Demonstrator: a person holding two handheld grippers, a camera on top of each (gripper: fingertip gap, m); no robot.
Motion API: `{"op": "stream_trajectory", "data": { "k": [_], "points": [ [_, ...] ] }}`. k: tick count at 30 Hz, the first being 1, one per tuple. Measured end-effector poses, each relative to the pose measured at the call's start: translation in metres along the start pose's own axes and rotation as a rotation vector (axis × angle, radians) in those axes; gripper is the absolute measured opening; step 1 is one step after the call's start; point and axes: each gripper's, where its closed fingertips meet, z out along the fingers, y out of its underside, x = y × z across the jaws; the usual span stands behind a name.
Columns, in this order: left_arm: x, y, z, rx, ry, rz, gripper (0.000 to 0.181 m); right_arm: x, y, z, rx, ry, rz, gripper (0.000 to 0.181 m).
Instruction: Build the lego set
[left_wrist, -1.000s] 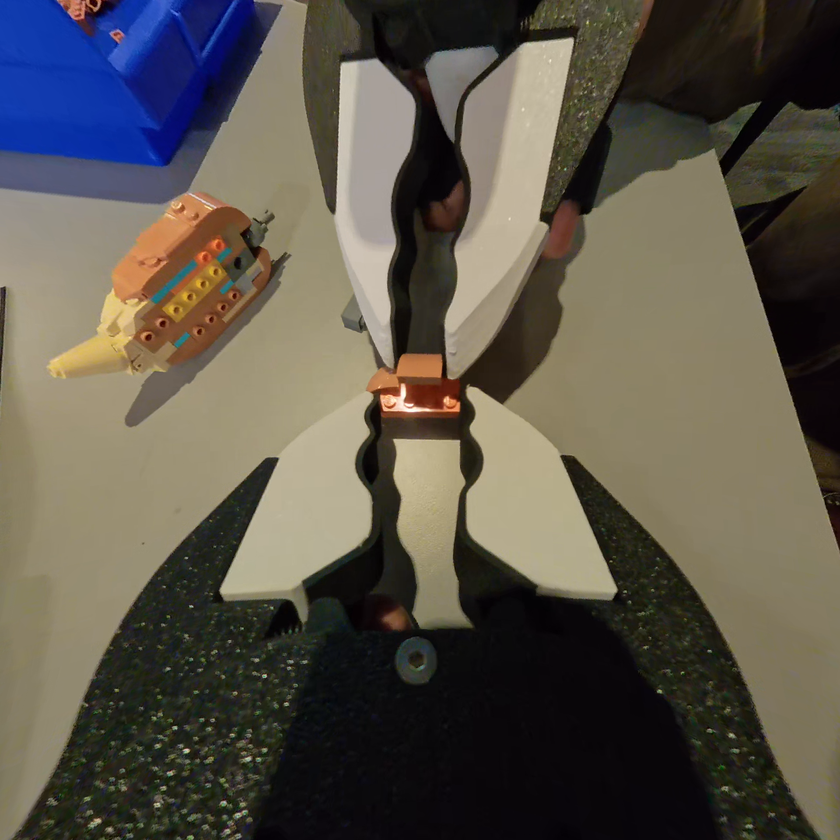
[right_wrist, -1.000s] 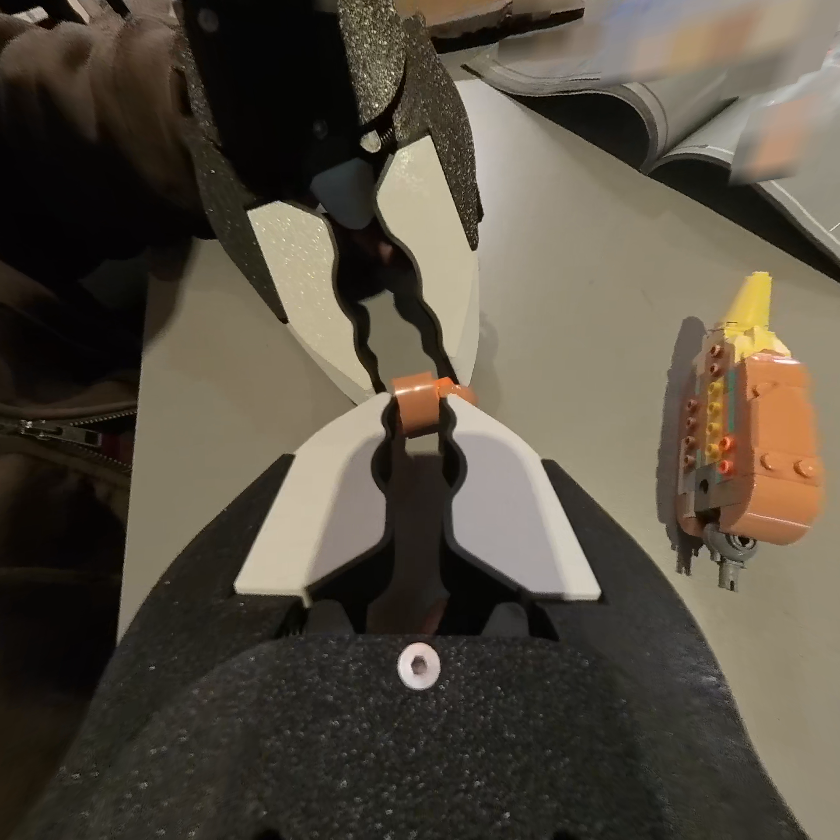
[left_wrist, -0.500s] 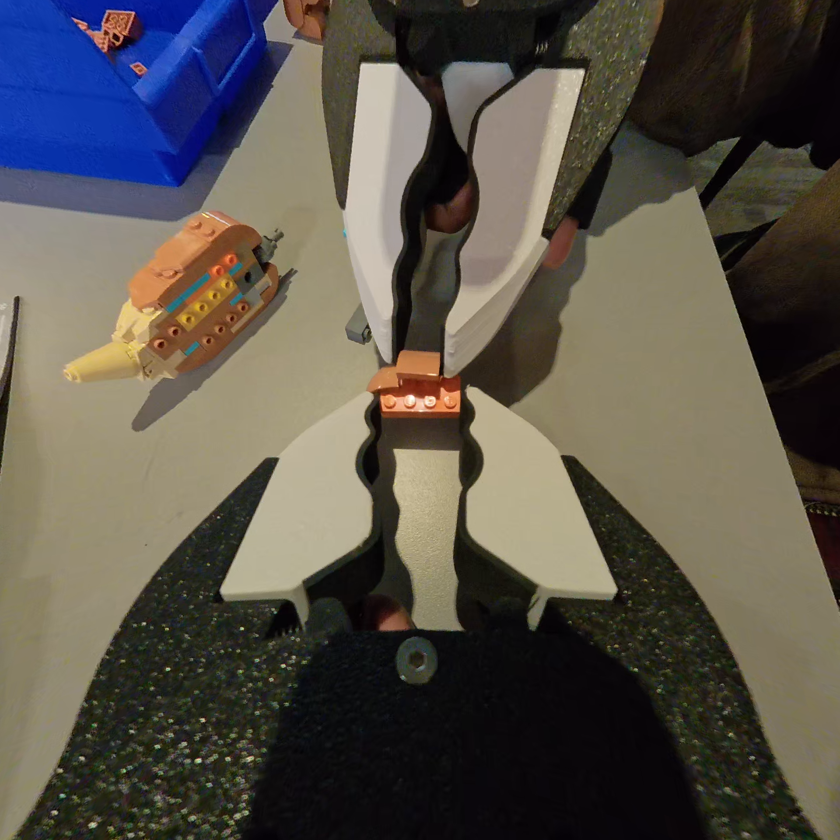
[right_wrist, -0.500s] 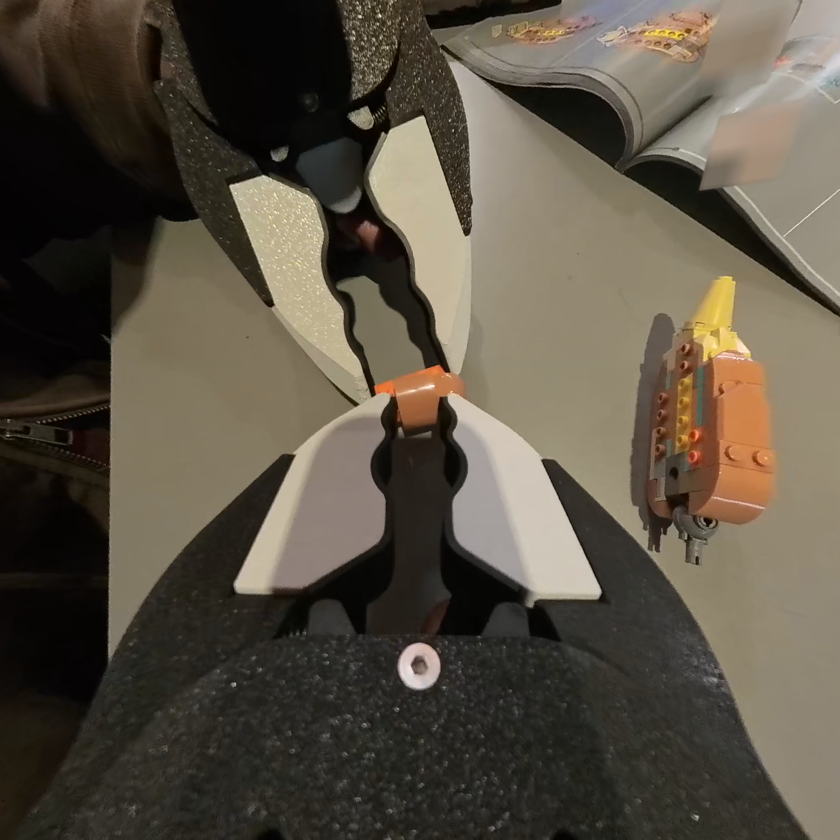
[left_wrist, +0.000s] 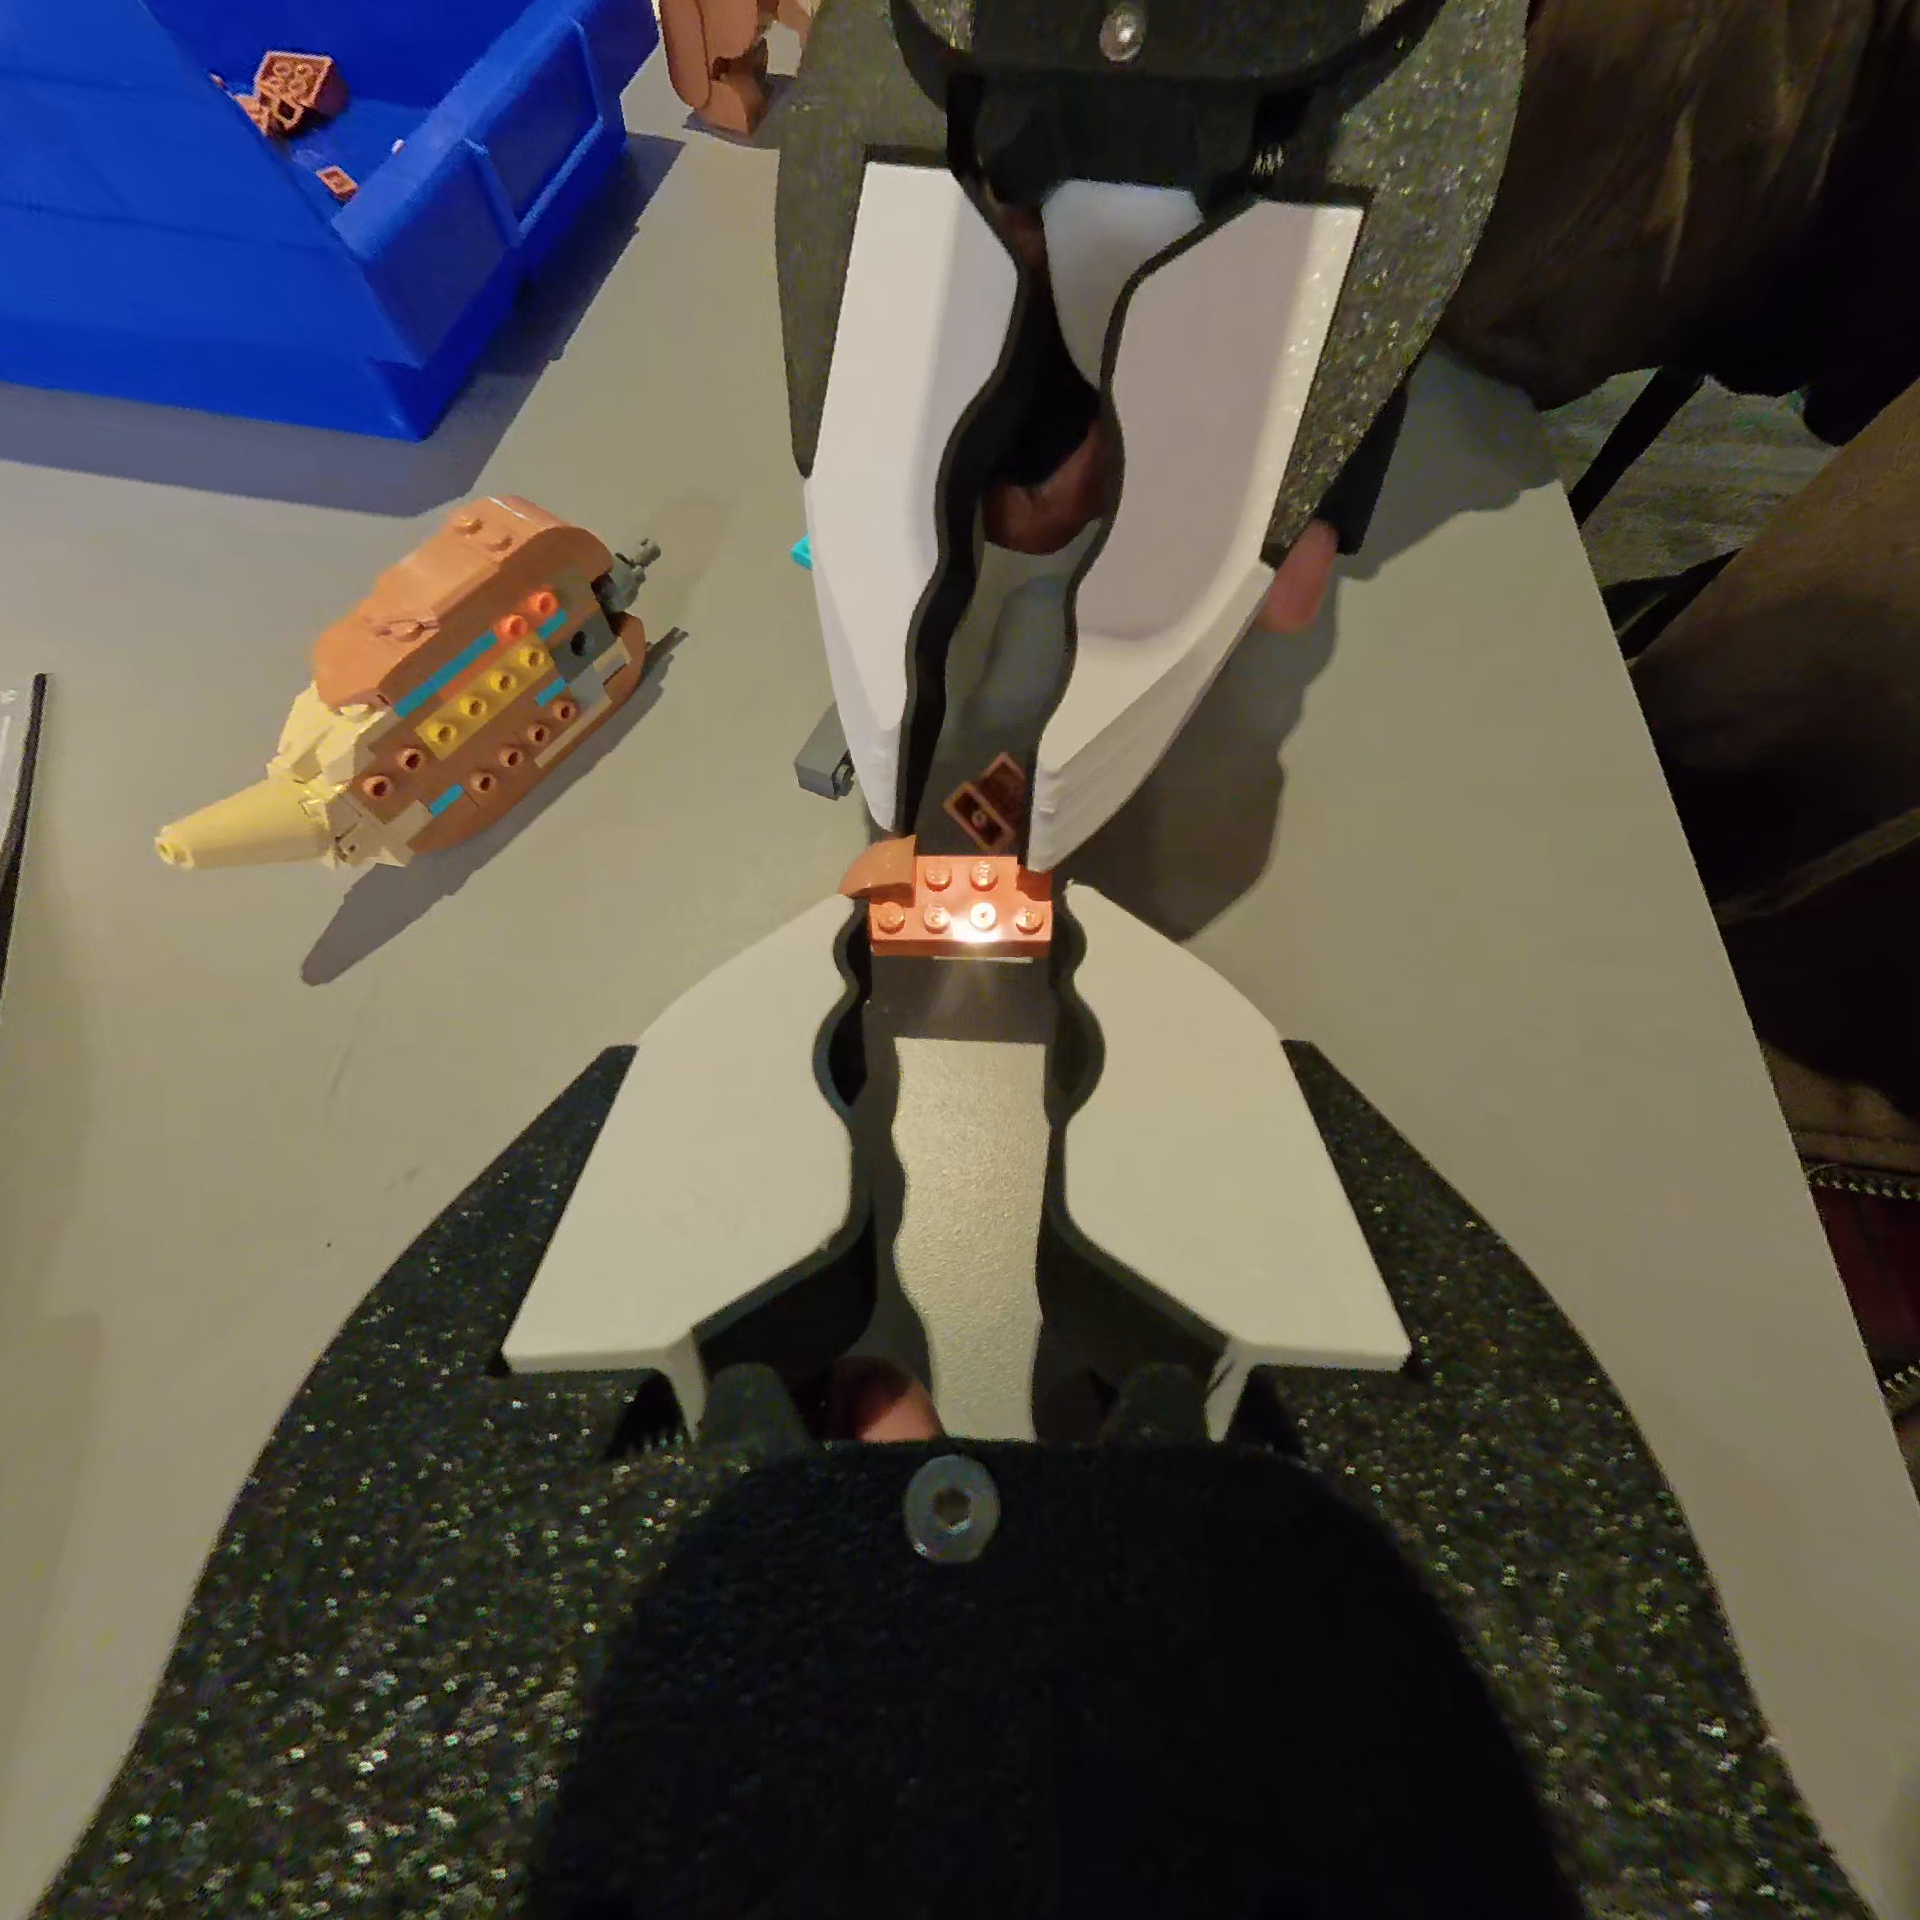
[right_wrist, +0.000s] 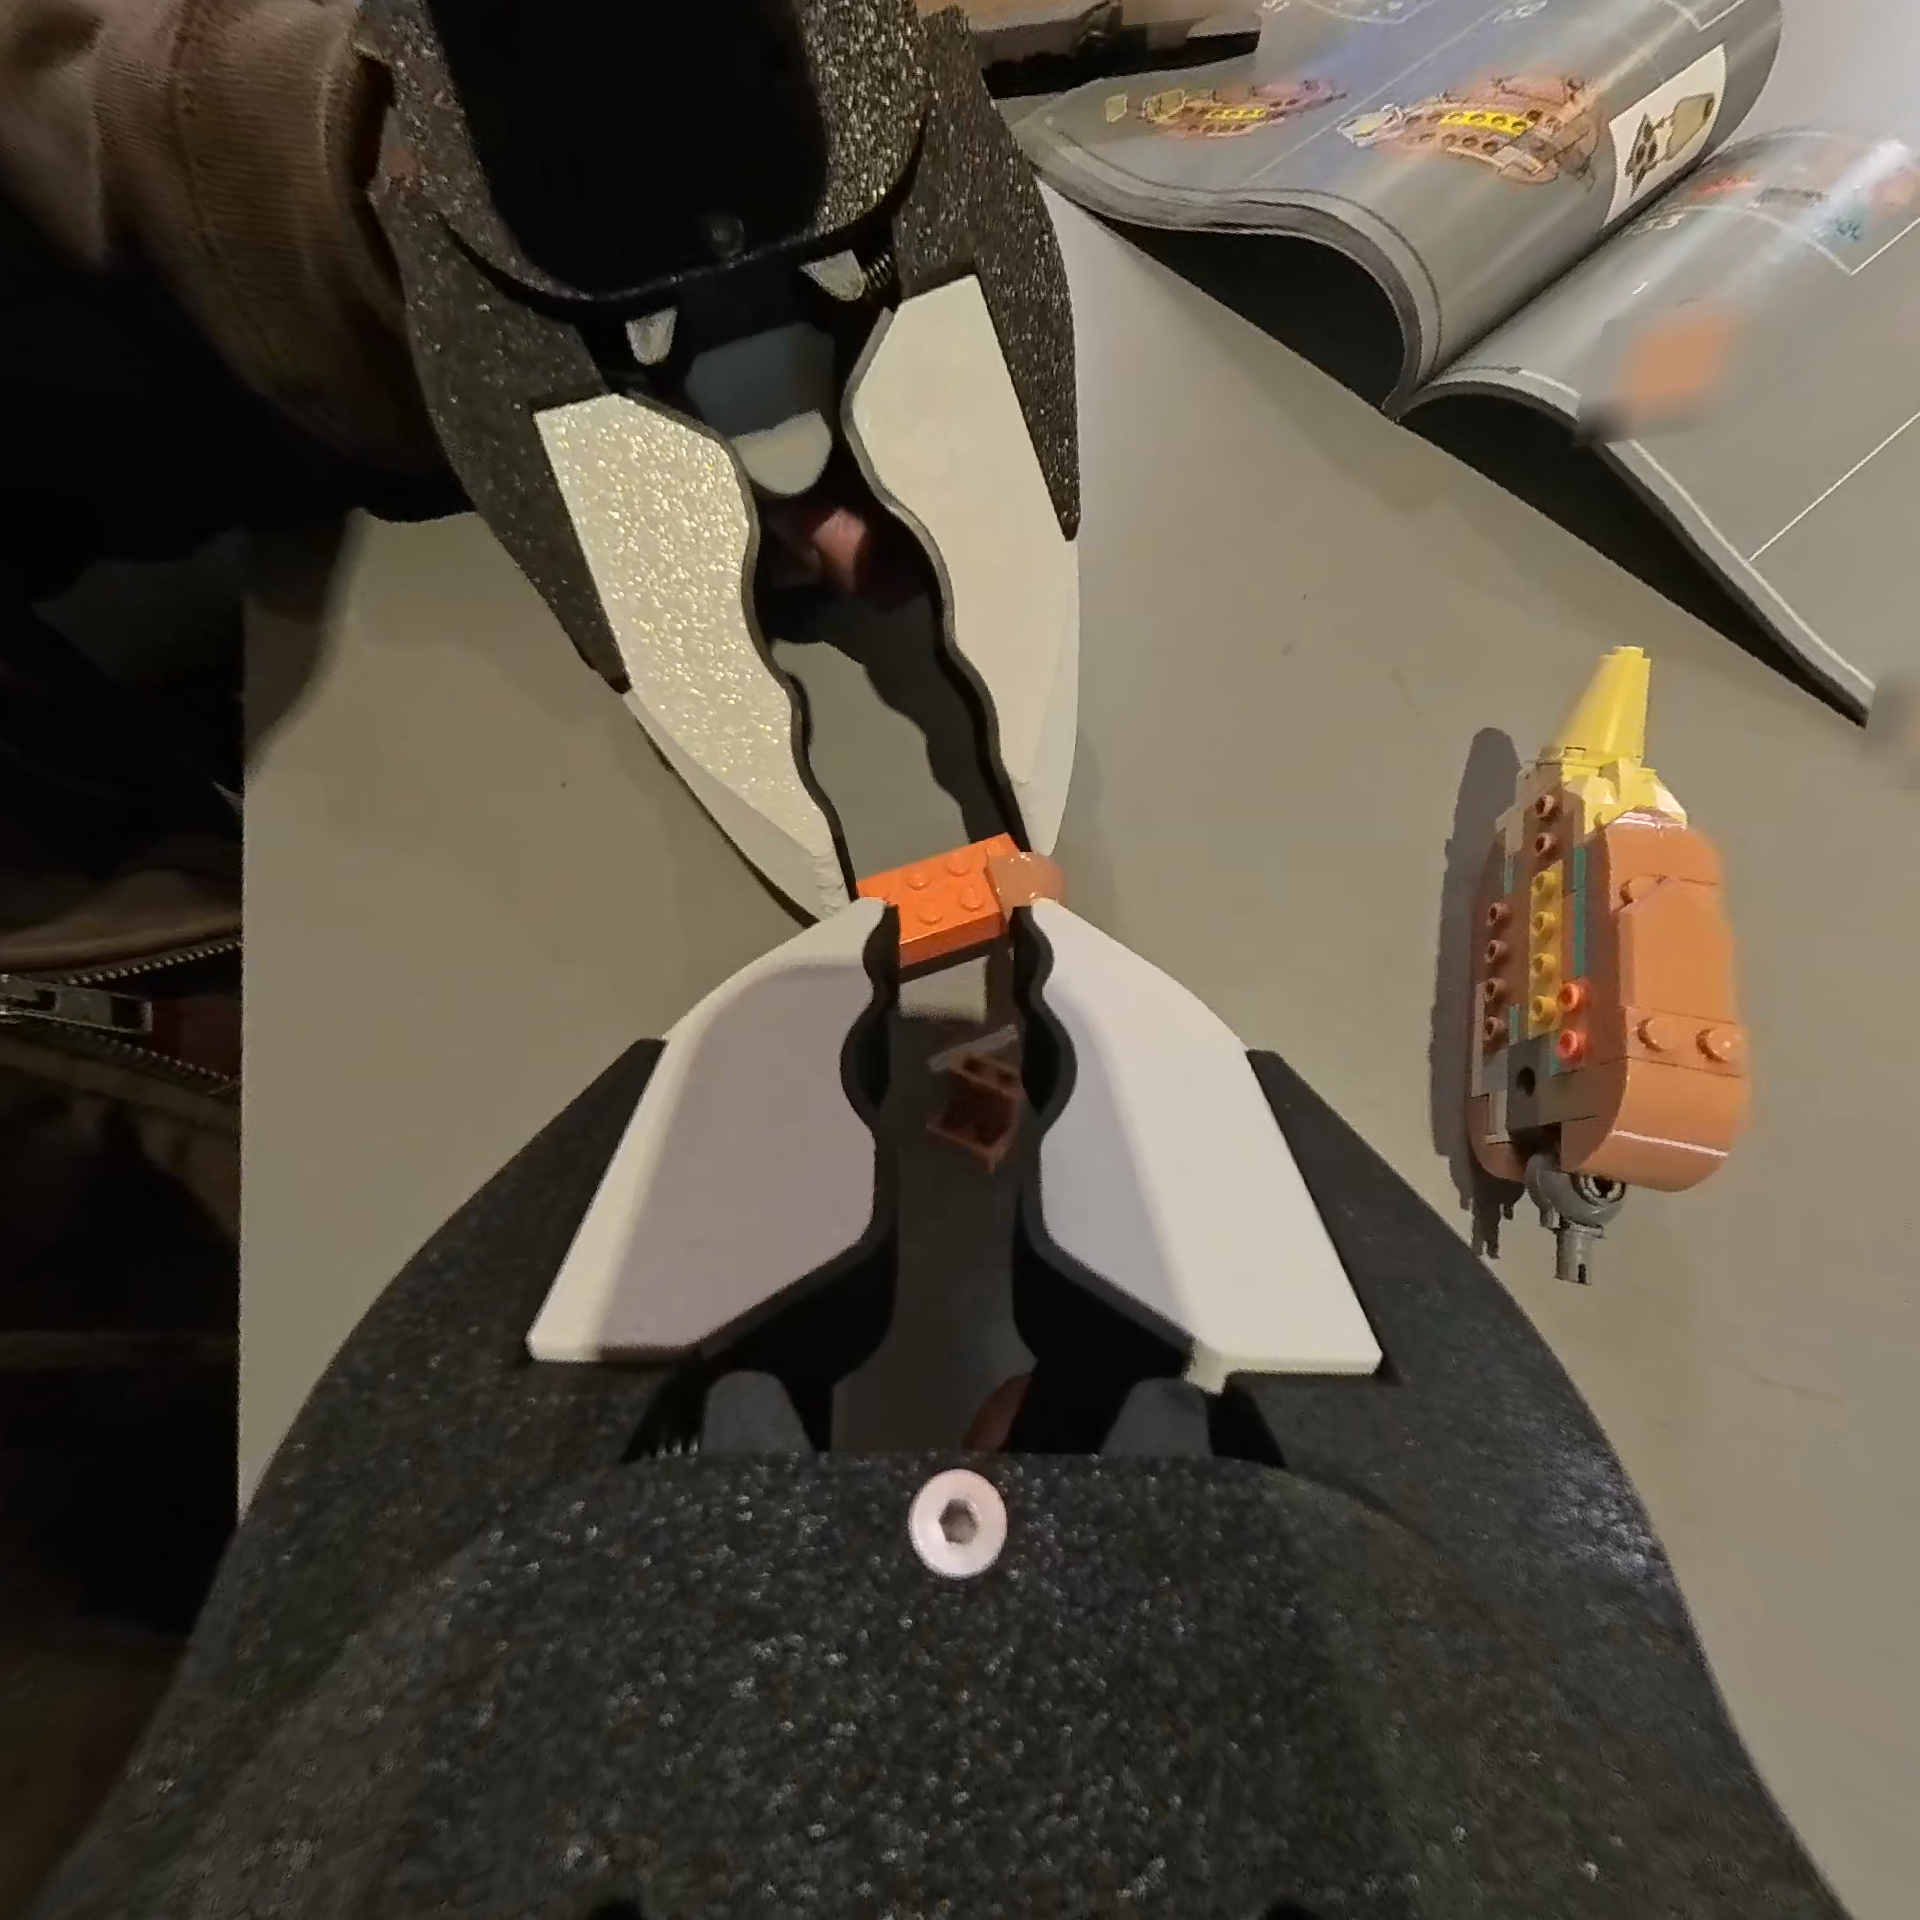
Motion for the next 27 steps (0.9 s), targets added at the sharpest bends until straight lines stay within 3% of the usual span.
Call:
{"op": "stream_trajectory", "data": {
  "k": [10,14,27],
  "points": [
    [0.000,0.010,0.001,-0.067,-0.001,0.010,0.033,0.017,0.026,-0.045,0.005,0.016,0.039,0.026],
    [0.000,0.015,0.005,-0.108,-0.015,0.024,0.033,0.009,0.048,-0.030,-0.096,0.027,0.047,0.025],
    [-0.003,0.026,0.008,-0.178,-0.041,0.042,0.033,-0.002,0.051,-0.004,-0.205,0.136,0.000,0.022]
  ]
}}
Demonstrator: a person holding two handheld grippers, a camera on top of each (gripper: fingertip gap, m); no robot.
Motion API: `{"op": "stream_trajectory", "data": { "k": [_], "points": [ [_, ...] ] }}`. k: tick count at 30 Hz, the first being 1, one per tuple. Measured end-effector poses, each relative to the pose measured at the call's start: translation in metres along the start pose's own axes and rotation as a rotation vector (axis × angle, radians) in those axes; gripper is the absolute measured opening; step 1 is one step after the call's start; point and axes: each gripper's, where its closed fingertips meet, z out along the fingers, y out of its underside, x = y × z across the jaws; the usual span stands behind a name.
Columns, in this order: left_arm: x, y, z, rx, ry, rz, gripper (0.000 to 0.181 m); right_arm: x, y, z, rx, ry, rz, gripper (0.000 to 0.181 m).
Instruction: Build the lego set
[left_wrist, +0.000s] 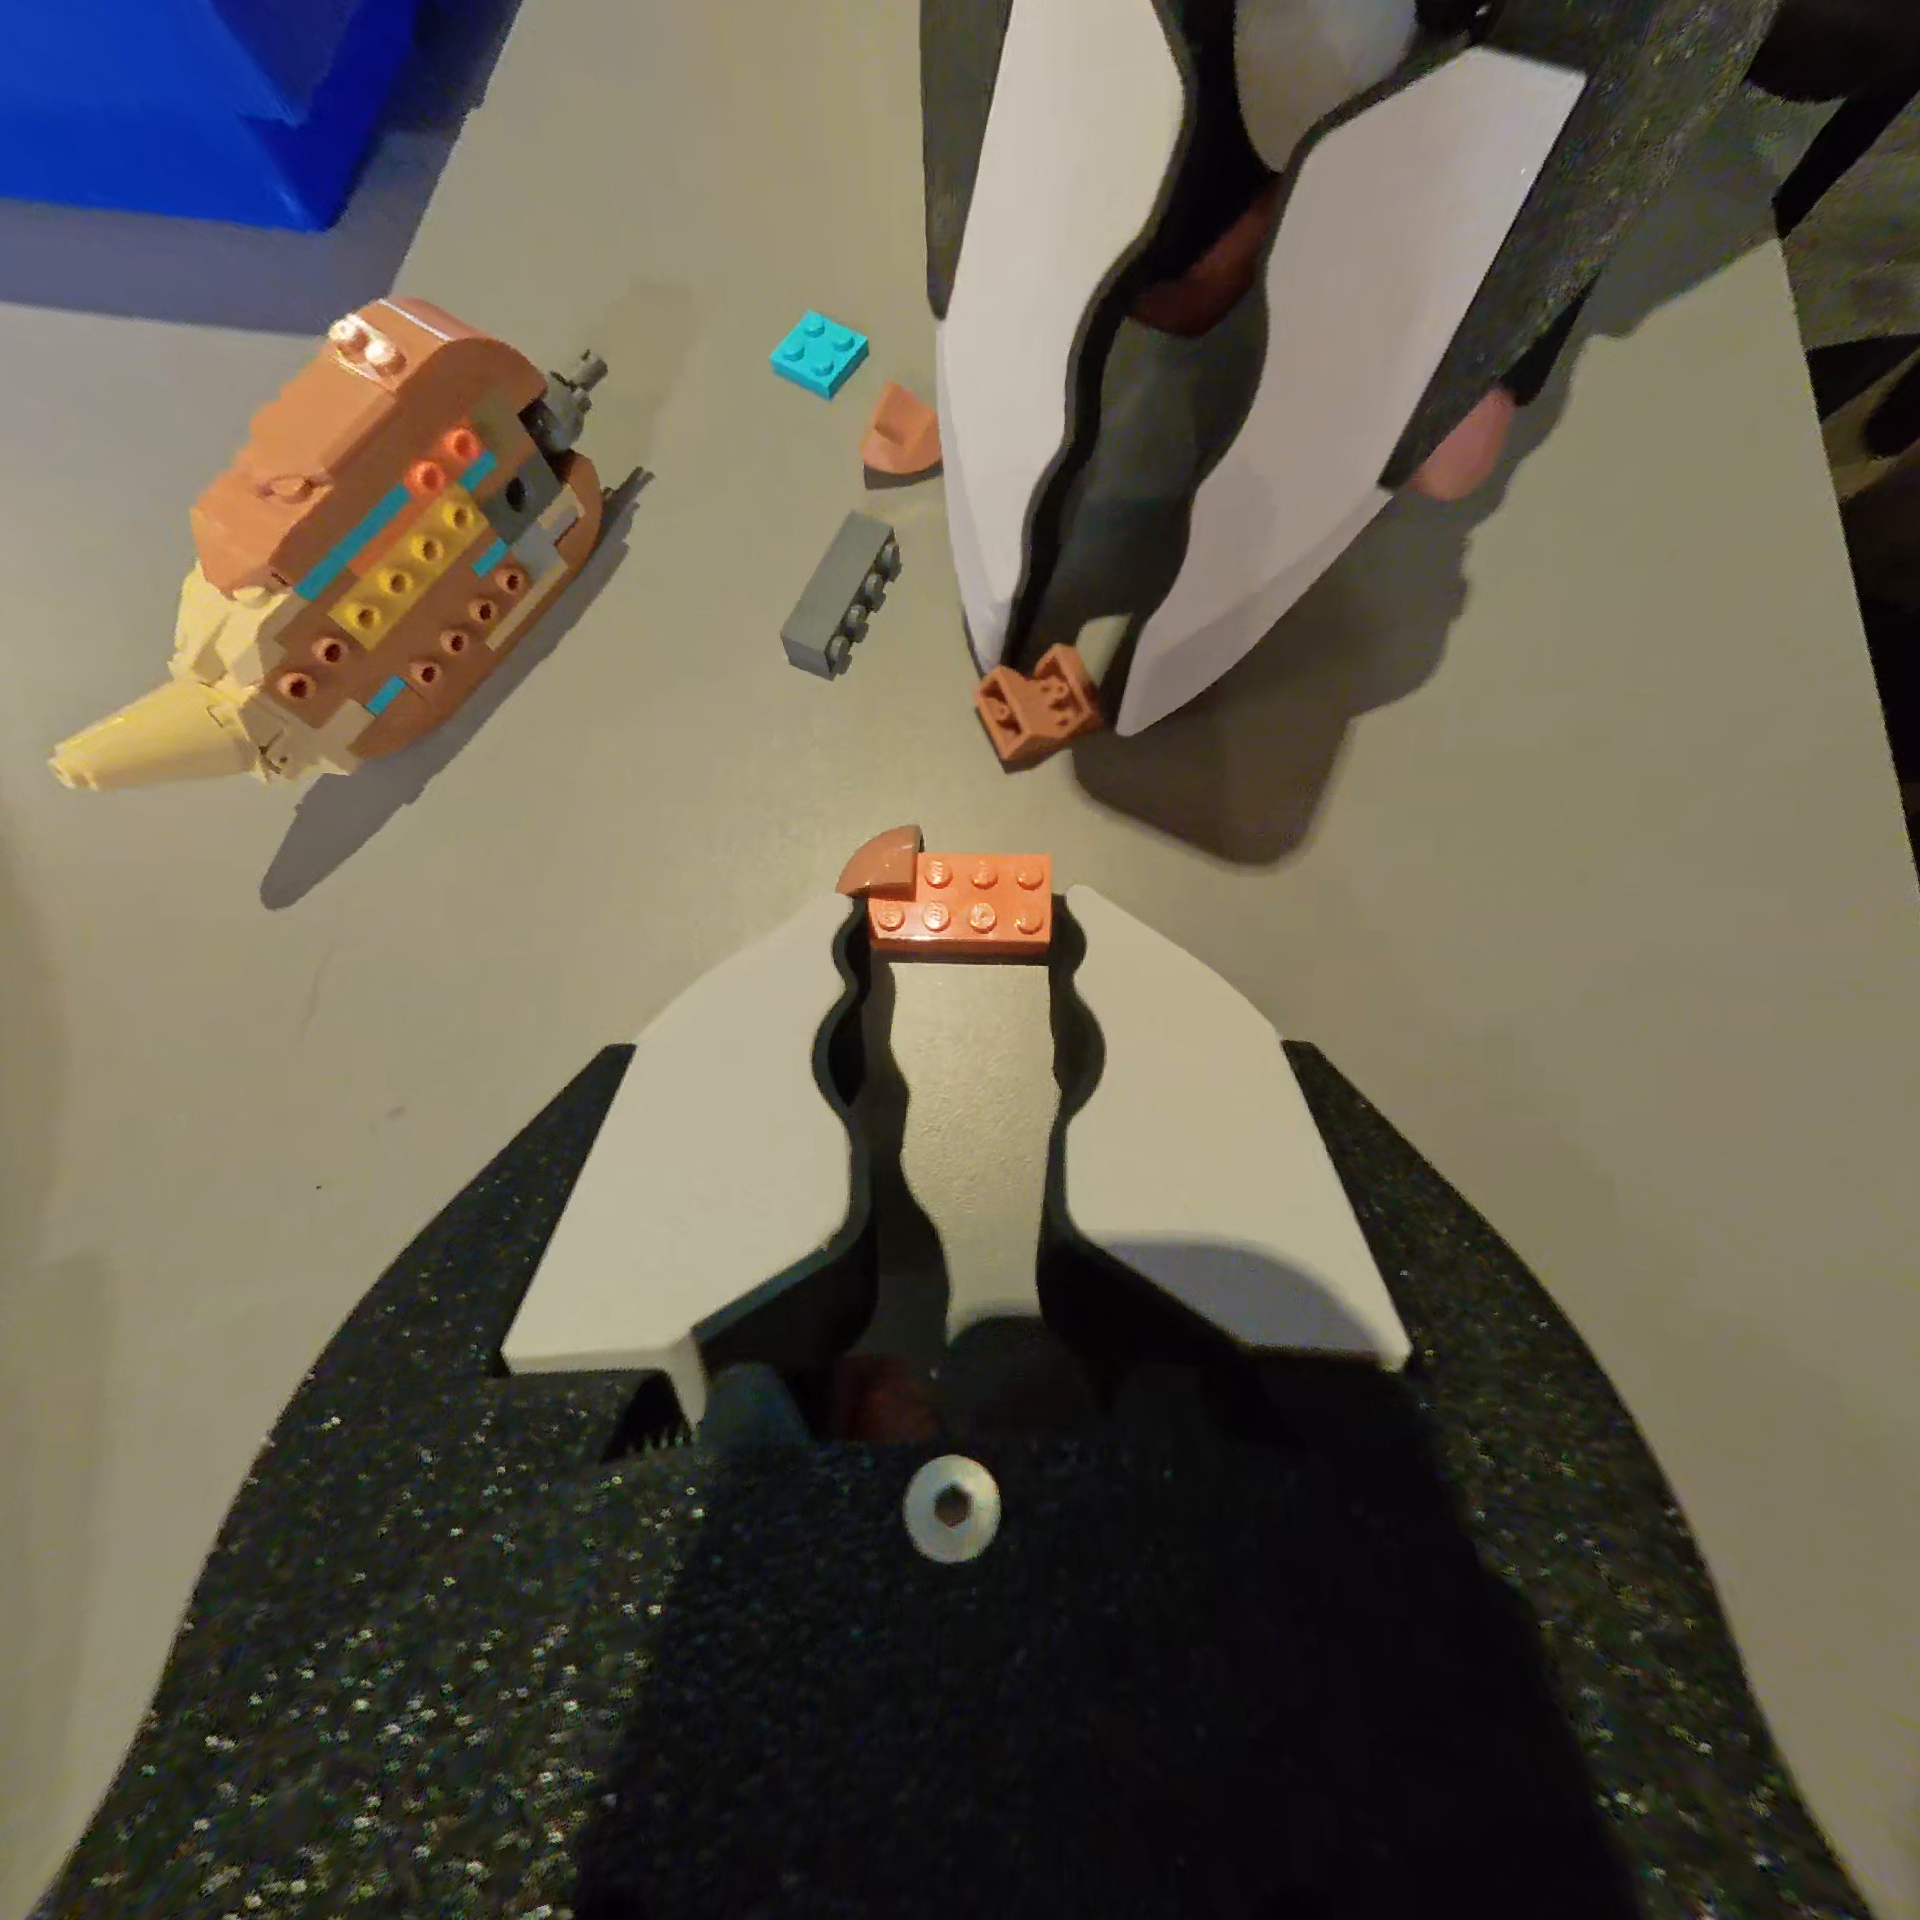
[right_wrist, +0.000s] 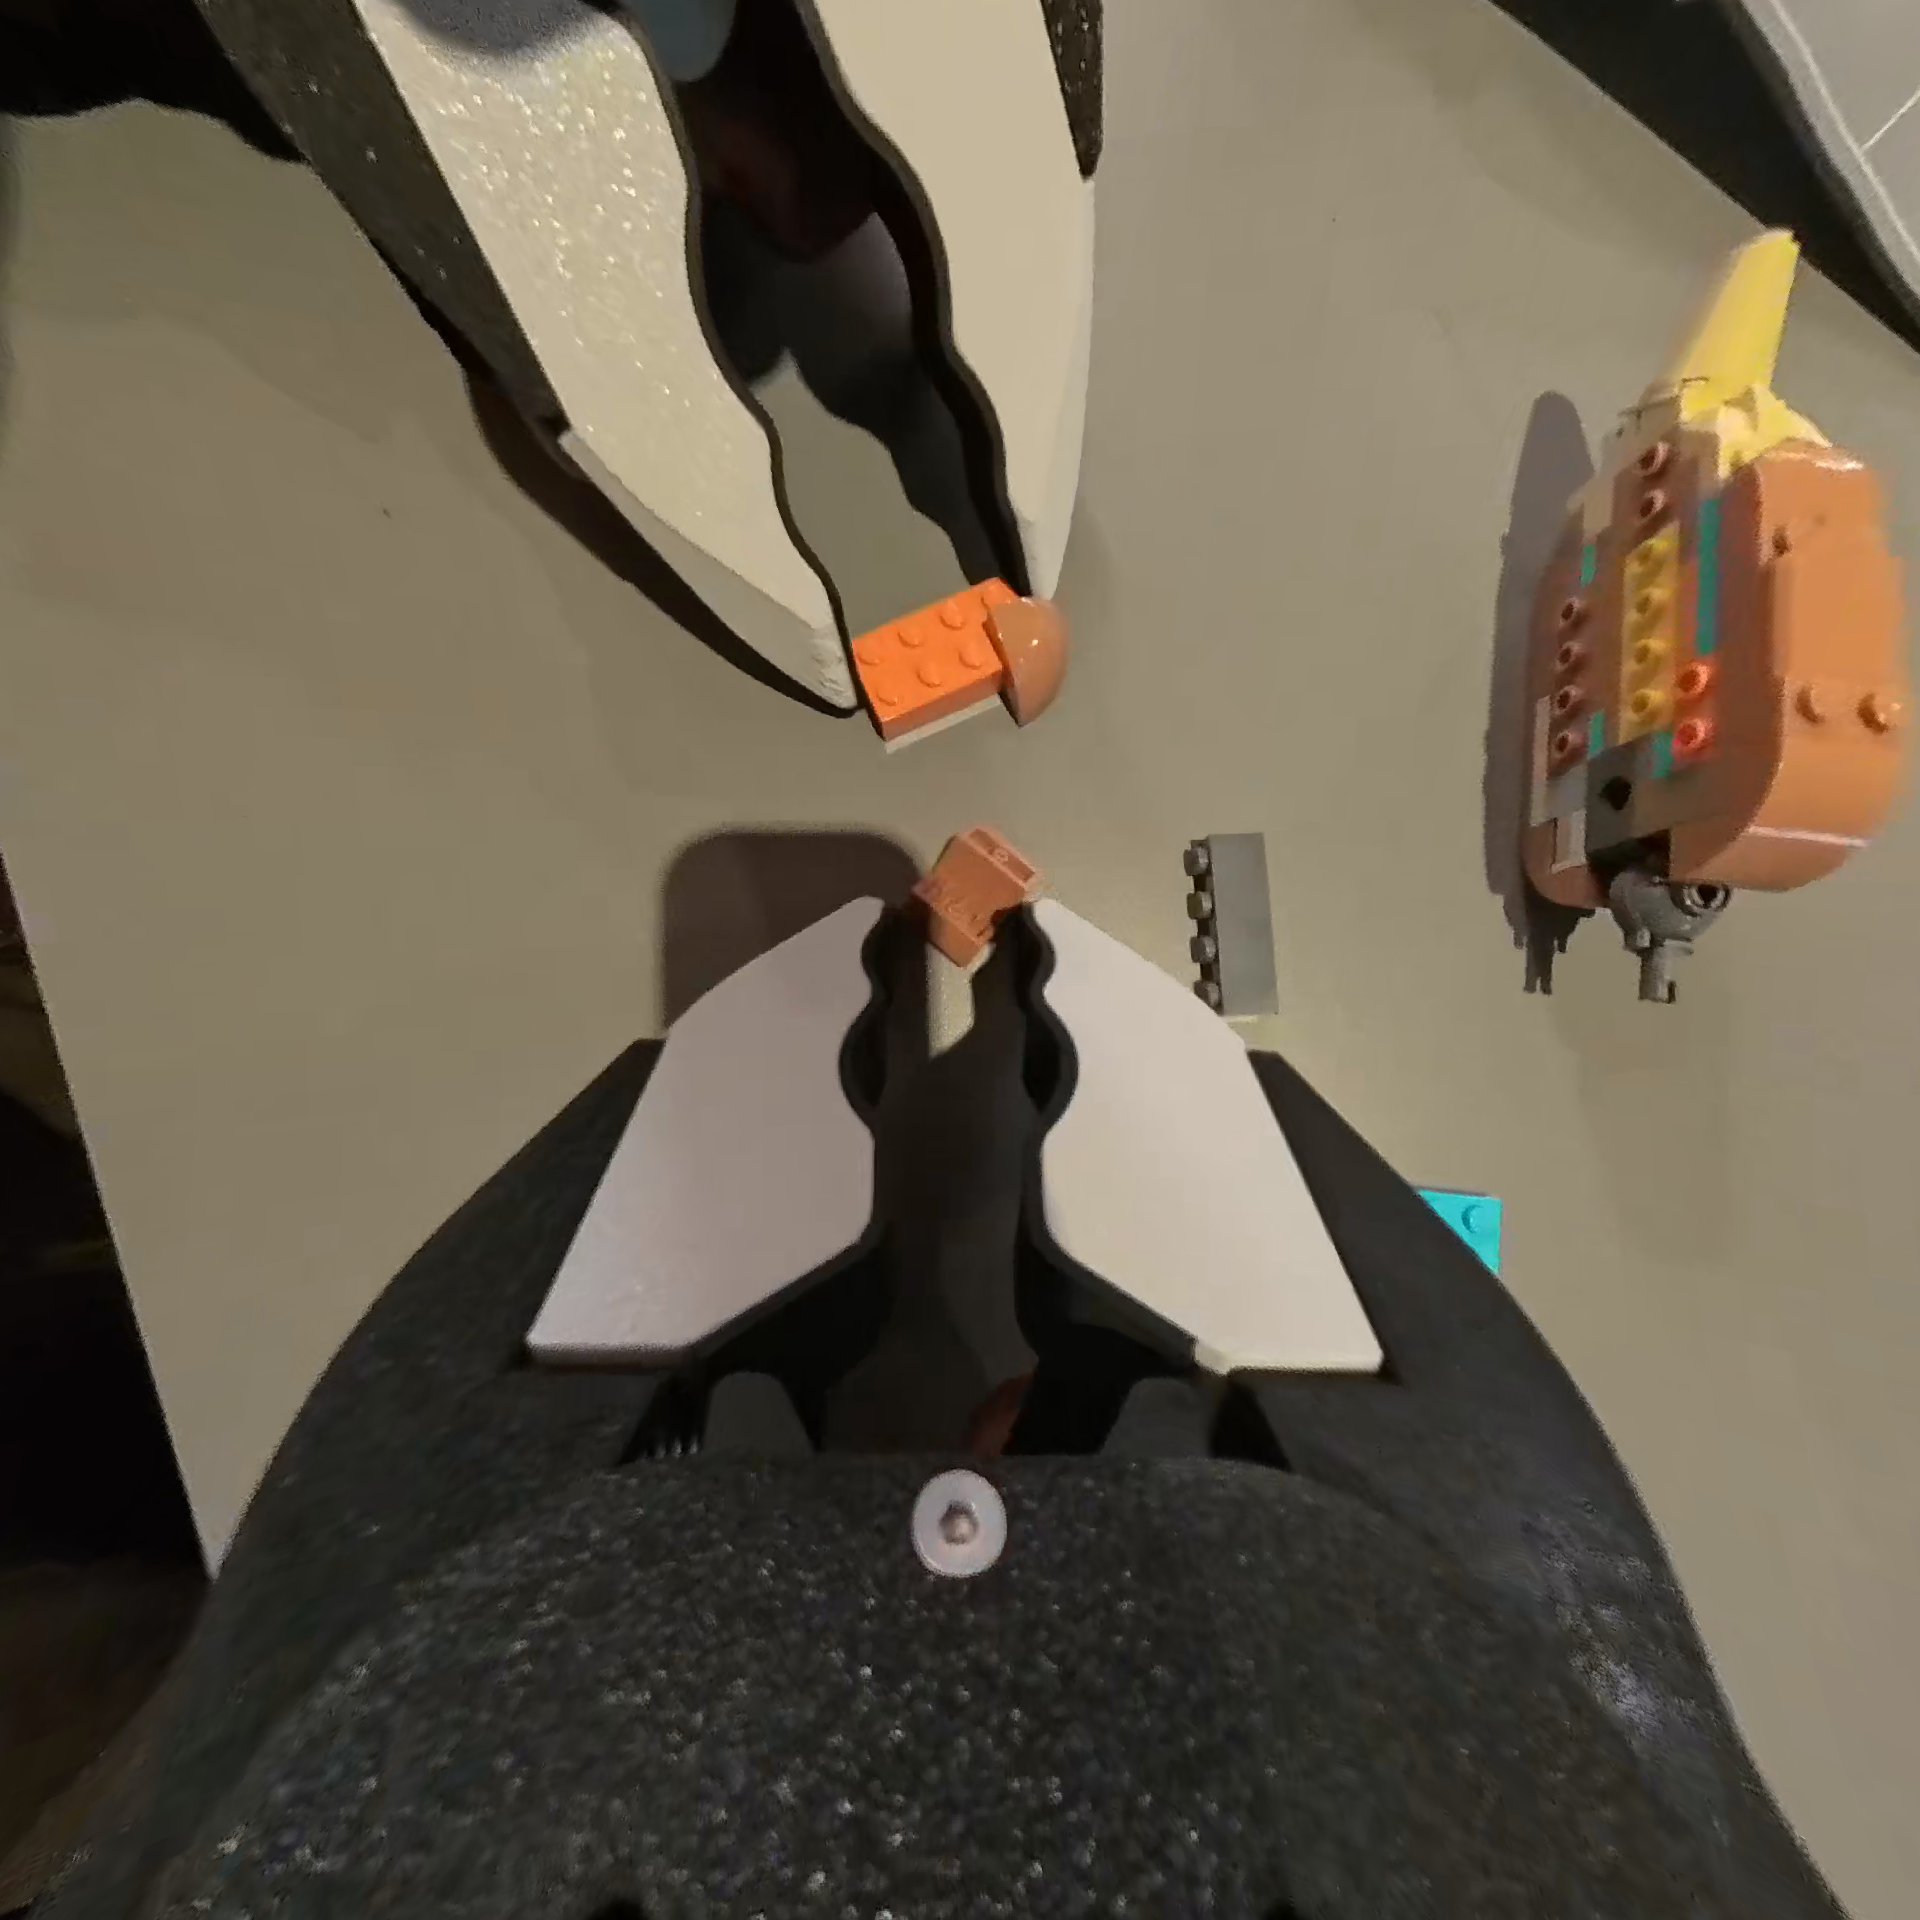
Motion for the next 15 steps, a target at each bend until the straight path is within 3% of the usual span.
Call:
{"op": "stream_trajectory", "data": {
  "k": [7,15],
  "points": [
    [0.000,0.005,-0.004,-0.004,0.020,-0.022,0.033,0.000,-0.005,0.003,0.017,-0.052,-0.047,0.021],
    [-0.003,0.000,-0.014,0.056,0.007,0.000,0.042,-0.009,-0.016,-0.008,0.059,-0.238,-0.055,0.020]
  ]
}}
